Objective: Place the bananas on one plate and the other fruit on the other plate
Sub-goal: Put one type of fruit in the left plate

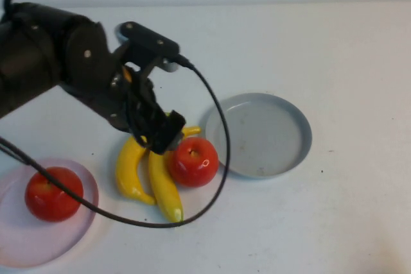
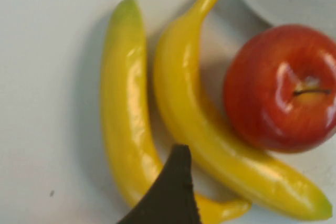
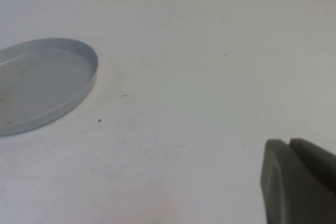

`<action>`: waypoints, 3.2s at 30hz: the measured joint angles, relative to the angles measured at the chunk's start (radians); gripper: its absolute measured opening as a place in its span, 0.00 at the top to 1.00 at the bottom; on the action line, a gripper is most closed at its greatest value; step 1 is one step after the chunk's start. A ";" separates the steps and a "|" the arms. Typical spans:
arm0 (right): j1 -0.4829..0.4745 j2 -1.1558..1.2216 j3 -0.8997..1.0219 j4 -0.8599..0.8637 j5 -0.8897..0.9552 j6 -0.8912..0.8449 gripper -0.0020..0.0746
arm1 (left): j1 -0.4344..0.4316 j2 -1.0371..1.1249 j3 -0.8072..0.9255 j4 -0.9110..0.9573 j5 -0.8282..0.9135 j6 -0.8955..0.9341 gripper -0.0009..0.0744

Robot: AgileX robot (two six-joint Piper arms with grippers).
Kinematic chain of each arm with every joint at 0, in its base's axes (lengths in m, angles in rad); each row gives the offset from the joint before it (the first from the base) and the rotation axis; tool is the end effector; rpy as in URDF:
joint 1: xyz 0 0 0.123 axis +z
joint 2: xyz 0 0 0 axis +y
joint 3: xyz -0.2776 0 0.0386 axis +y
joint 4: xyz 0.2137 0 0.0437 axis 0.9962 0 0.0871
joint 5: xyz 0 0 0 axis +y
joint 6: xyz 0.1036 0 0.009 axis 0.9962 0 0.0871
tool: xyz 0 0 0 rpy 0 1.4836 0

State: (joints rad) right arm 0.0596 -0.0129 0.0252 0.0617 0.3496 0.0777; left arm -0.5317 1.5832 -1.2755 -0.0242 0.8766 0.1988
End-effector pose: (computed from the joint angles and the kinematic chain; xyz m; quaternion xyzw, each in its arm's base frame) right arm 0.0360 0.0044 0.1709 0.0239 0.7967 0.0672 0.6001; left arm 0.2631 -0.1570 0.2845 0.3422 0.9098 -0.0496 0.2296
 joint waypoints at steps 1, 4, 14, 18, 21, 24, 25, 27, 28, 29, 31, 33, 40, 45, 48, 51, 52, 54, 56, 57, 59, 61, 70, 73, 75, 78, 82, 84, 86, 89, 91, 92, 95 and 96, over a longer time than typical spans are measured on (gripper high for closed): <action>0.000 0.000 0.000 0.000 0.000 0.000 1.00 | -0.014 0.017 -0.019 0.000 -0.002 0.019 0.10; 0.000 0.000 0.000 0.000 0.000 0.000 1.00 | -0.067 0.104 -0.076 -0.006 -0.006 0.072 0.10; 0.000 0.000 0.000 0.000 0.000 0.000 1.00 | -0.102 0.224 -0.118 -0.007 -0.004 0.102 0.10; 0.000 0.000 0.000 0.000 0.000 0.000 1.00 | -0.102 0.240 -0.122 -0.007 -0.020 0.108 0.10; 0.000 0.000 0.000 0.000 0.000 0.000 1.00 | -0.102 0.256 -0.122 -0.007 -0.023 0.110 0.10; 0.000 0.000 0.000 0.000 0.000 0.000 1.00 | -0.102 0.272 -0.125 -0.007 -0.025 0.111 0.10; 0.000 0.000 0.000 0.000 0.000 0.000 1.00 | -0.102 0.277 -0.125 -0.007 -0.025 0.111 0.10; 0.000 0.000 0.000 0.000 0.000 0.000 1.00 | -0.102 0.284 -0.125 -0.007 -0.027 0.111 0.10; 0.000 0.000 0.000 0.000 0.000 0.000 1.00 | -0.102 0.286 -0.125 -0.007 -0.028 0.111 0.10; 0.000 0.000 0.000 0.000 0.000 0.000 1.00 | -0.102 0.286 -0.125 -0.007 -0.028 0.111 0.10; 0.000 0.000 0.000 0.000 0.000 0.000 1.00 | -0.102 0.288 -0.127 -0.007 -0.028 0.111 0.10; 0.000 0.000 0.000 0.000 0.000 0.000 1.00 | -0.102 0.288 -0.127 -0.007 -0.028 0.113 0.10; 0.000 0.000 0.000 0.000 0.000 0.000 1.00 | -0.102 0.288 -0.127 -0.005 -0.026 0.113 0.14; 0.000 0.000 0.000 0.000 0.000 0.000 1.00 | -0.102 0.288 -0.127 -0.005 -0.026 0.113 0.22; 0.000 0.000 0.000 0.000 0.000 0.000 1.00 | -0.102 0.286 -0.127 -0.005 -0.022 0.113 0.22; 0.000 0.000 0.000 0.000 0.000 0.000 1.00 | -0.102 0.257 -0.127 -0.007 -0.011 0.113 0.22; 0.000 0.000 0.000 0.000 0.000 0.000 1.00 | -0.102 0.235 -0.127 -0.007 -0.004 0.109 0.22; 0.000 0.000 0.000 0.000 0.000 0.000 1.00 | -0.102 0.185 -0.136 -0.003 0.030 0.069 0.22; 0.000 0.000 0.000 0.000 0.000 0.000 1.00 | -0.102 0.126 -0.154 0.017 0.081 -0.002 0.22; 0.000 0.000 0.000 0.000 0.000 0.000 1.00 | -0.102 0.108 -0.156 0.024 0.099 -0.021 0.22; 0.000 0.000 0.000 0.000 0.000 0.000 1.00 | -0.094 0.038 -0.159 0.082 0.169 -0.080 0.22; 0.000 0.000 0.000 0.000 0.000 0.000 1.00 | -0.068 -0.007 -0.159 0.109 0.230 -0.129 0.22; 0.000 0.000 0.000 0.000 0.000 0.000 1.00 | 0.160 -0.230 0.012 0.150 0.345 -0.247 0.22; 0.000 0.000 0.000 0.000 0.000 0.000 1.00 | 0.221 -0.317 0.101 0.150 0.354 -0.257 0.22; 0.000 0.000 0.000 0.000 0.000 0.000 1.00 | 0.267 -0.360 0.172 0.157 0.356 -0.259 0.22; 0.000 0.000 0.000 0.000 0.000 0.000 1.00 | 0.329 -0.386 0.274 0.160 0.356 -0.259 0.22; 0.000 0.000 0.000 0.000 0.000 0.000 1.00 | 0.383 -0.395 0.403 0.160 0.301 -0.259 0.22; 0.000 0.000 0.000 0.000 0.000 0.000 1.00 | 0.398 -0.395 0.459 0.162 0.212 -0.256 0.22; 0.000 0.000 0.000 0.000 0.000 0.000 1.00 | 0.402 -0.395 0.498 0.163 0.111 -0.246 0.22; 0.000 0.000 0.000 0.000 0.000 0.000 1.00 | 0.406 -0.395 0.526 0.164 0.014 -0.226 0.22; 0.000 0.000 0.000 0.000 0.000 0.000 1.00 | 0.408 -0.393 0.530 0.164 -0.013 -0.218 0.22; 0.000 0.000 0.000 0.000 0.000 0.000 1.00 | 0.408 -0.389 0.530 0.164 -0.021 -0.210 0.22; 0.000 0.000 0.000 0.000 0.000 0.000 1.00 | 0.412 -0.365 0.530 0.164 -0.028 -0.199 0.22; 0.000 0.000 0.000 0.000 0.000 0.000 1.00 | 0.412 -0.354 0.530 0.159 -0.028 -0.199 0.22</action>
State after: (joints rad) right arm 0.0596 -0.0129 0.0252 0.0617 0.3496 0.0777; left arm -0.1198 1.2290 -0.7455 0.1348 0.8483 0.0000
